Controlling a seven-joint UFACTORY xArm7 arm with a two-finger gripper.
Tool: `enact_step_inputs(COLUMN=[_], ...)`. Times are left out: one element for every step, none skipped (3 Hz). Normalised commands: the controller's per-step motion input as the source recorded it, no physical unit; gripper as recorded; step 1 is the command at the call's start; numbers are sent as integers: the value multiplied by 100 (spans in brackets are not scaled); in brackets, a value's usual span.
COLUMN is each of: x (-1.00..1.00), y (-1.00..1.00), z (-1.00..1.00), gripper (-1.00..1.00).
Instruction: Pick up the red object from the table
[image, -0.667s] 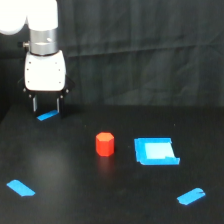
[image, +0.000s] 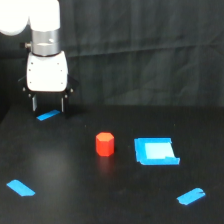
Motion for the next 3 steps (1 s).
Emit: enact_step_inputs(x=[77, 94, 95], y=[-39, -79, -96], z=[-38, -36, -18], gripper=[100, 100, 100])
